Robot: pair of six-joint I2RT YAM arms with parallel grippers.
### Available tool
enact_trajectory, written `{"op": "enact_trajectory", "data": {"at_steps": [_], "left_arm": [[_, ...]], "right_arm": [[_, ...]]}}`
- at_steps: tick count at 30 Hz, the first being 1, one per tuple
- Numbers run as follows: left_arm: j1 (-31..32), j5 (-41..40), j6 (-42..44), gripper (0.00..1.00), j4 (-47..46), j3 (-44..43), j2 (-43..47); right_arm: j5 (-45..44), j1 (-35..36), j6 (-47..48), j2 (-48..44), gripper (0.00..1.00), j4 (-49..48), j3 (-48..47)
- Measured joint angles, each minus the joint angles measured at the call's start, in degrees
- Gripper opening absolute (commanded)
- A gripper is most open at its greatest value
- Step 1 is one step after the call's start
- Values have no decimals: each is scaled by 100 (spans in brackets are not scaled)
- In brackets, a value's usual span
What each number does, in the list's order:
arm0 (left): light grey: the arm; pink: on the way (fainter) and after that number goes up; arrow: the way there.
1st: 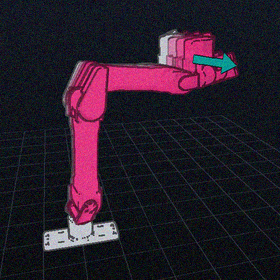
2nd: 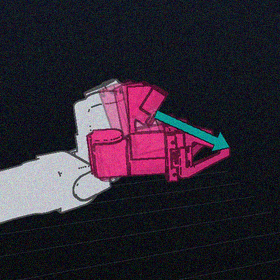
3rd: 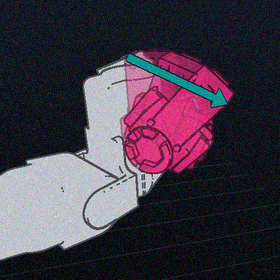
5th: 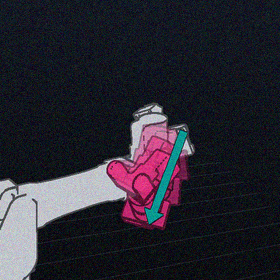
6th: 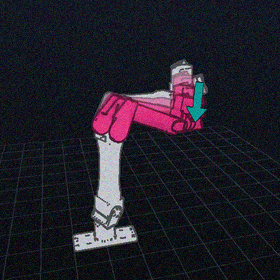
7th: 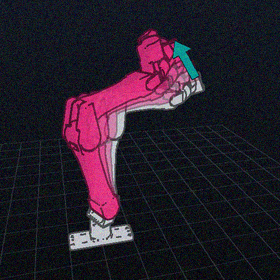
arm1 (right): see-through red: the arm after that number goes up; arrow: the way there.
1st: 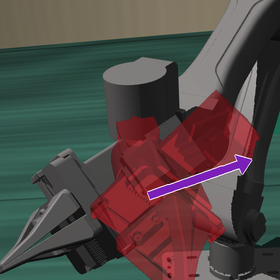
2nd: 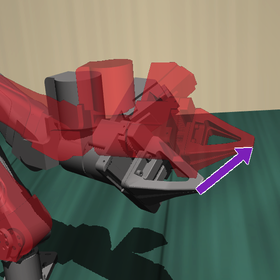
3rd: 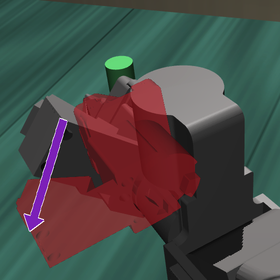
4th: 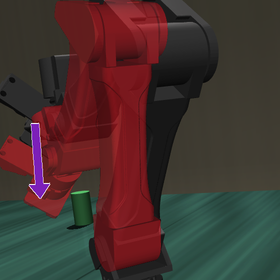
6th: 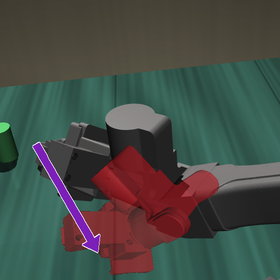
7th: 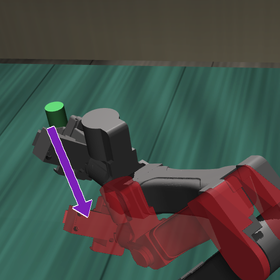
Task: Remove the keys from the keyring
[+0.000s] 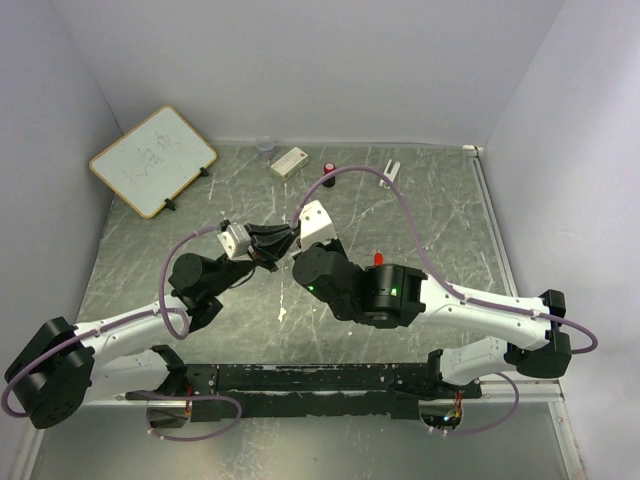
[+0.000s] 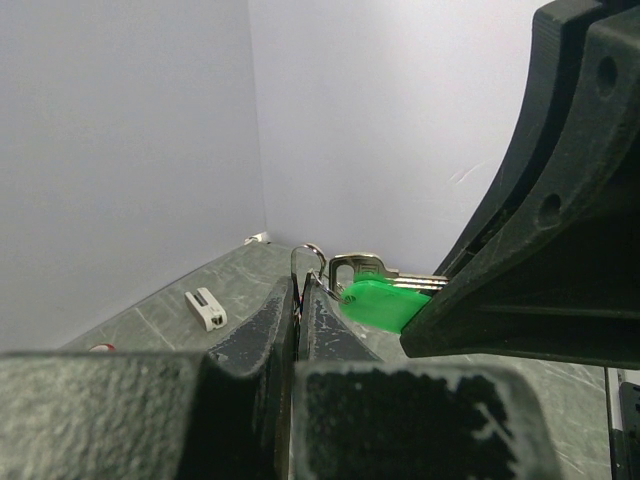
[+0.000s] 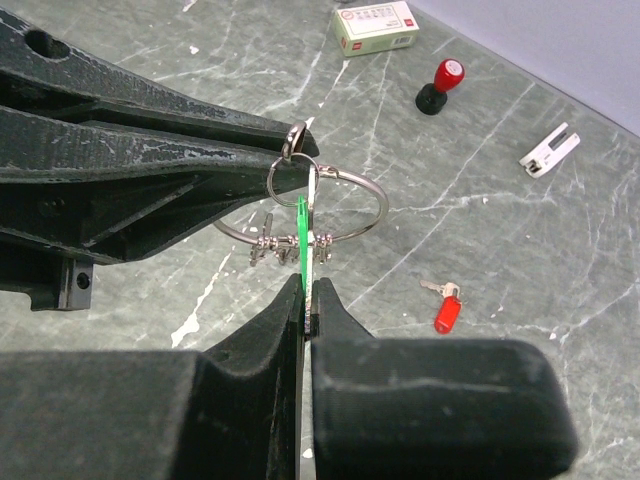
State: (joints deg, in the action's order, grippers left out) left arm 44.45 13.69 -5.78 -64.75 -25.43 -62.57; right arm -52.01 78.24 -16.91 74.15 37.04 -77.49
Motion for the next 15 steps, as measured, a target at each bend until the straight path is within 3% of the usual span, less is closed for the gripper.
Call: {"op": "enact_trajectory", "data": {"at_steps": [15], "left_arm": [[0, 7, -26, 7, 452, 96, 610]], "right_arm": [[-72, 44, -127, -50, 0, -170, 114]]}}
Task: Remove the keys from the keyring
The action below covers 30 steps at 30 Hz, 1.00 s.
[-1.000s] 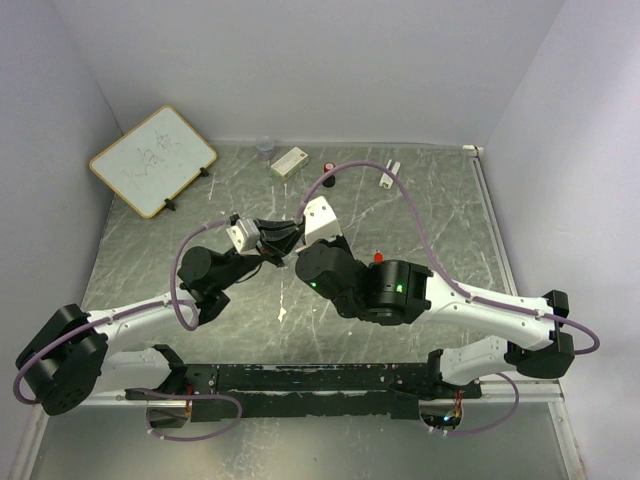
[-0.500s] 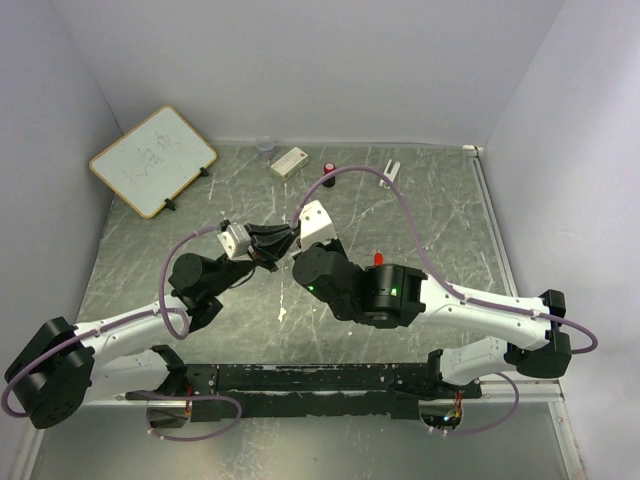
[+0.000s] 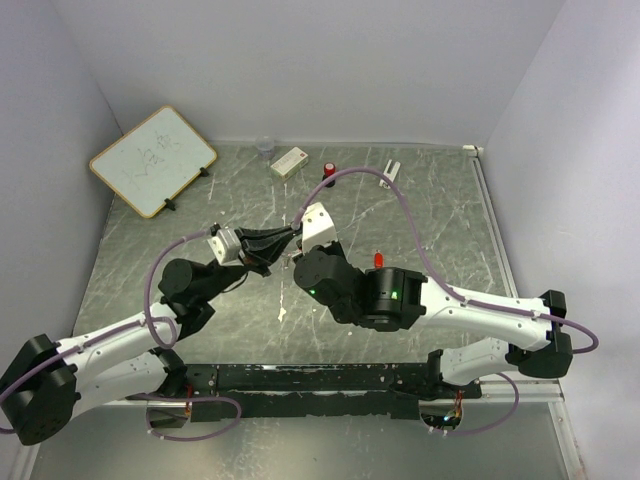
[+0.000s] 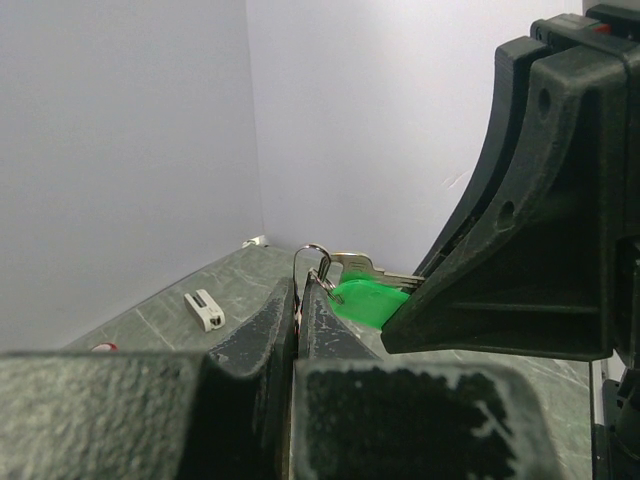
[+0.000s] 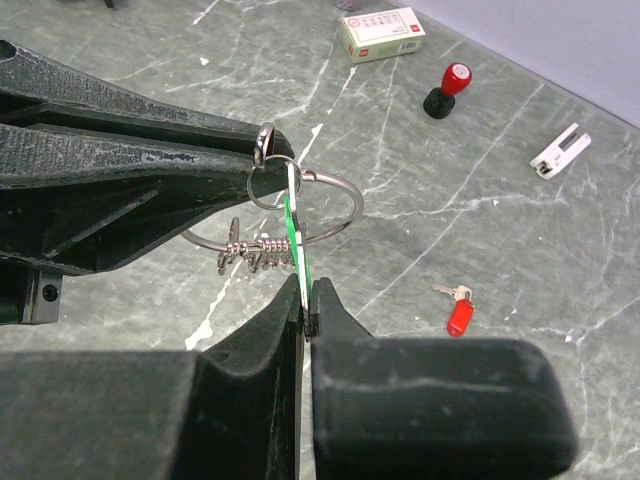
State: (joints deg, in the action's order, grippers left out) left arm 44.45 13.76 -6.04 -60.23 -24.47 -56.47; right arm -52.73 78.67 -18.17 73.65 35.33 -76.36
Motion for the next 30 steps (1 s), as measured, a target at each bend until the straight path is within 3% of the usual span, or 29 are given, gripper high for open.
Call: {"op": "enact_trajectory", "data": {"at_steps": [11, 19, 24, 30], "left_arm": [[-48, -66, -90, 7, -758, 28, 372], [-48, -175, -57, 7, -551, 31, 411], [-48, -498, -57, 7, -151, 31, 262], [-52, -859, -168, 7, 1067, -437, -492]], "right_arm": [[-68, -245, 127, 125, 0, 229, 514], [-330, -420, 133, 79, 0, 315, 516], [-127, -1113, 223, -520, 0, 107, 817], [540, -2356, 304, -955, 0, -442, 1261]]}}
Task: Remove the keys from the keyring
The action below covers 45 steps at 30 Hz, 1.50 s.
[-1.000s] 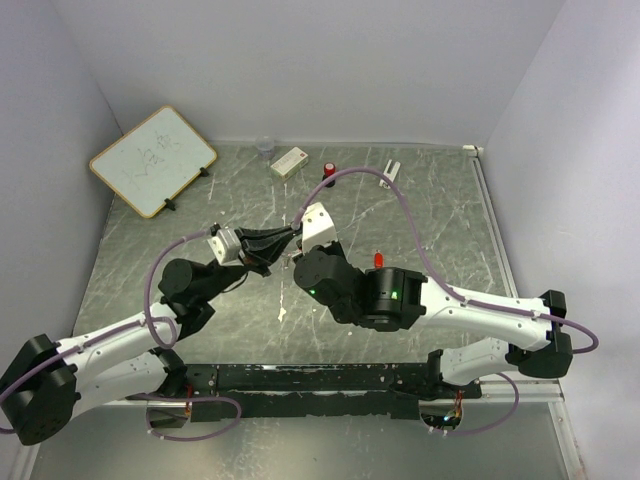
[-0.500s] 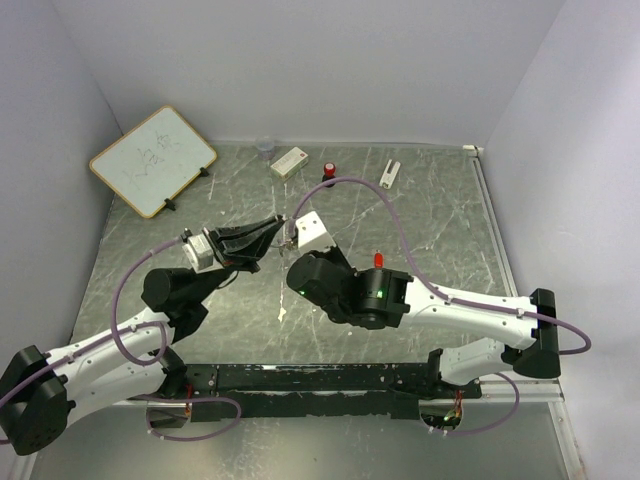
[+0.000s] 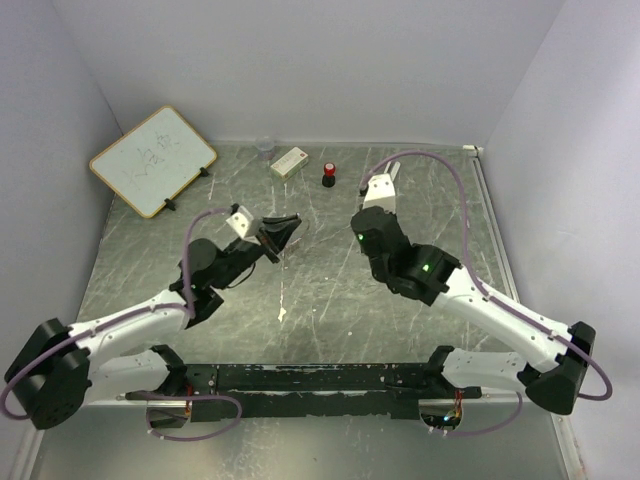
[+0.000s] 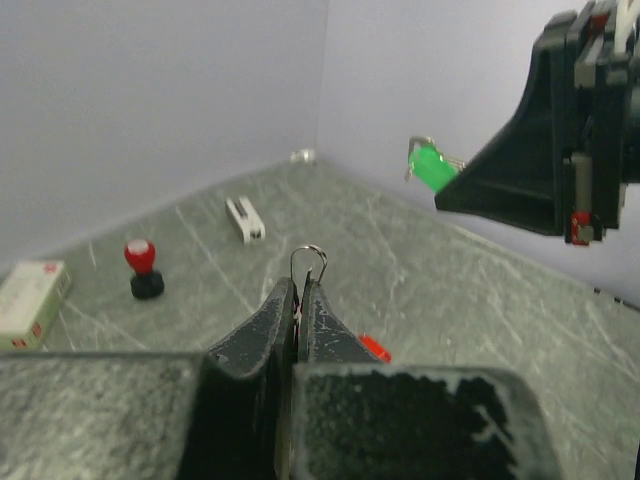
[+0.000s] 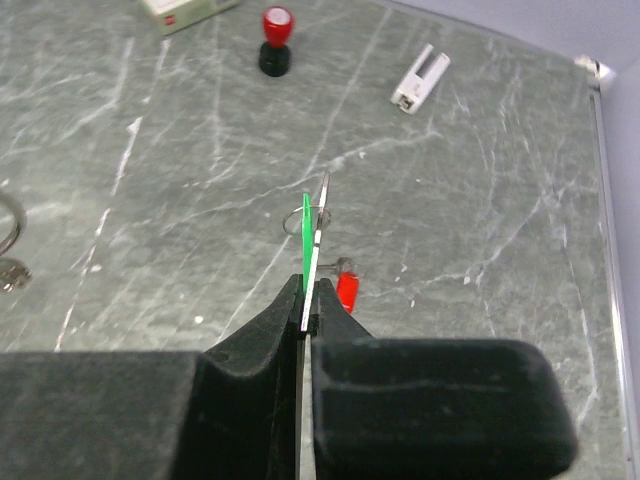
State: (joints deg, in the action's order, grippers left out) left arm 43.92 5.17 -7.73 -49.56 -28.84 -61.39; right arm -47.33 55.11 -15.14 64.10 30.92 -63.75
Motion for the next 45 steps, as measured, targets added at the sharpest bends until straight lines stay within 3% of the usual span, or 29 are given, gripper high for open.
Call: {"op": "enact_trajectory", "data": {"at_steps": [6, 12, 22, 31, 38, 41, 45], "left_arm": [[-227, 186, -520, 7, 284, -205, -994], [-1108, 872, -1517, 7, -527, 98, -2120], [-1467, 1576, -2168, 7, -1661, 105, -3423], [-1543, 1742, -2232, 9, -1823, -452, -4367], [-1574, 1670, -2205, 32, -1617, -767, -4800], [-1574, 1620, -2186, 49, -1458, -833, -4898], [-1576, 1521, -2157, 99, -1255, -839, -4942]], "right_arm": [[1193, -1309, 81, 326, 0, -798, 769], [2337, -2096, 94, 1062, 0, -1502, 1209], [3412, -2610, 68, 2153, 0, -2715, 1241], [3856, -2815, 37, 3351, 0, -3084, 966], [3891, -2815, 37, 3598, 0, -3200, 680], [3882, -2815, 35, 3709, 0, -3237, 540], [3871, -2815, 13, 3866, 3, -3292, 511]]}}
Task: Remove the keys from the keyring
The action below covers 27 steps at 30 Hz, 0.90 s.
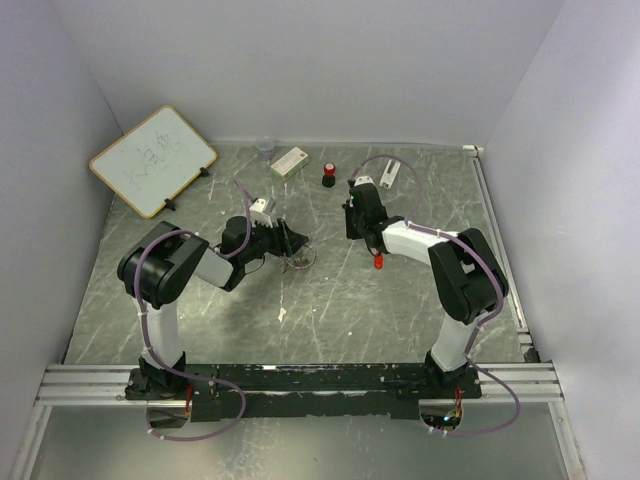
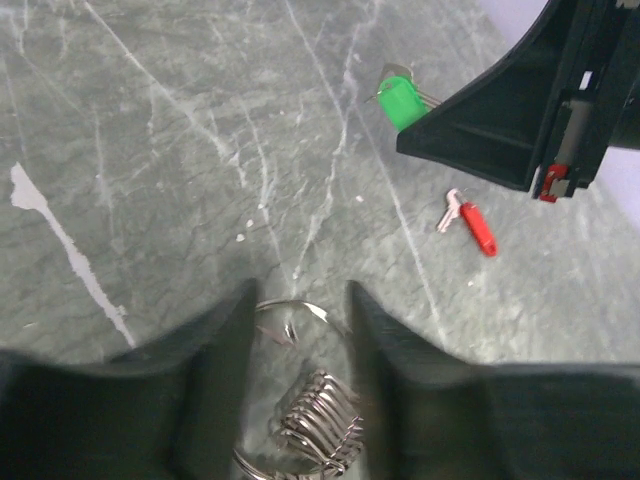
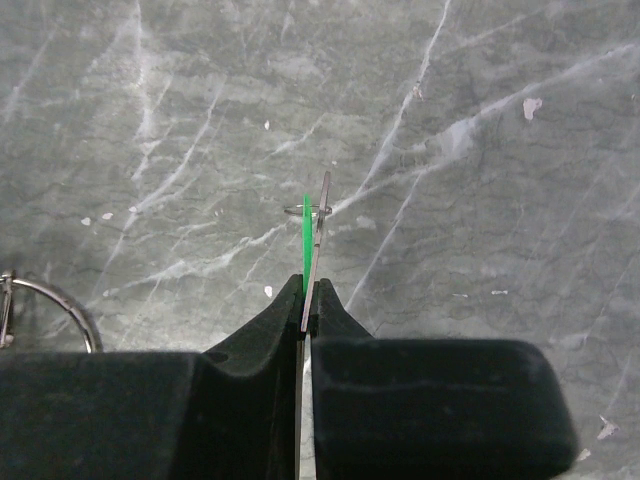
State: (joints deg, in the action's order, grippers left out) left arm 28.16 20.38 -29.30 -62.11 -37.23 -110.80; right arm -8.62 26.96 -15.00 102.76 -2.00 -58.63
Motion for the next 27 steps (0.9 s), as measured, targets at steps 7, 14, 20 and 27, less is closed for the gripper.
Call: {"op": "enact_trajectory", "data": {"at_steps": [7, 14, 20, 27], "left_arm": [[0, -131, 57, 100, 155, 0, 7], [0, -321, 221, 99, 409, 33, 339], [0, -612, 485, 100, 688, 144, 1086], [0, -984, 918, 99, 1189, 398, 2063]], "right_arm": [[-15, 0, -39, 116, 23, 9, 0], [-17, 0, -39, 116, 32, 20, -9], [-33, 0, -44, -181, 33, 9, 157], [-251, 0, -66, -1368, 52, -105, 776]]}}
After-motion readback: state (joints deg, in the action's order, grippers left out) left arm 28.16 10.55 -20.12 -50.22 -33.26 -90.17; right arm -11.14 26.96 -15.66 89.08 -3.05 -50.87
